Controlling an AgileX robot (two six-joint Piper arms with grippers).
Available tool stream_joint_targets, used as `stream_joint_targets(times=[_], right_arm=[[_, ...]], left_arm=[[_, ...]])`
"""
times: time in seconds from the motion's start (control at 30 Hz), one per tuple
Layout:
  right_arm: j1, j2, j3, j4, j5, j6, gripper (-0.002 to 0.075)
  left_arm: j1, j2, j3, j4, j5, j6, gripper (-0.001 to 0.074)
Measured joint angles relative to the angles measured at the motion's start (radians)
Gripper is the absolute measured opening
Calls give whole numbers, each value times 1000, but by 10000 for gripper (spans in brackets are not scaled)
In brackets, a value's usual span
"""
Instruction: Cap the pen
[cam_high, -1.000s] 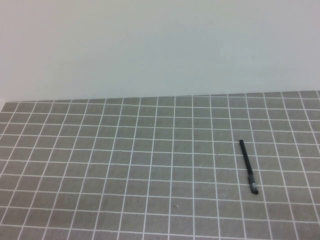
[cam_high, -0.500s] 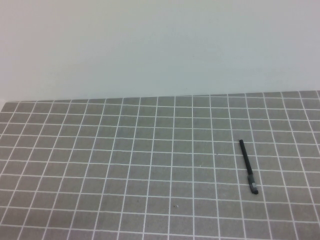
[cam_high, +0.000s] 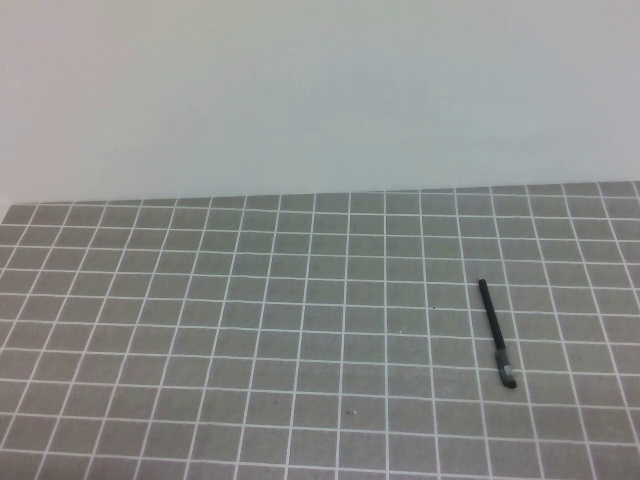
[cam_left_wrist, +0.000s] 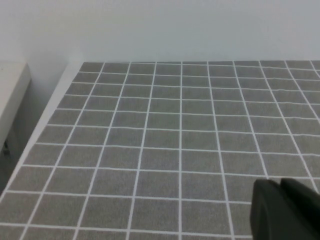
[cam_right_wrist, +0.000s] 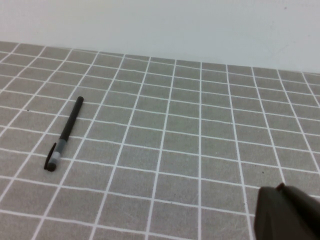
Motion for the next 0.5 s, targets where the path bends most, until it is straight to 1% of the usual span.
stream_joint_targets(times=[0.2,0.5], right_arm=[[0,0,0,0,0,0,-1],[0,0,0,0,0,0,-1]], left_arm=[[0,0,0,-1,0,34,-1],[0,0,0,-2,3,37,-1]])
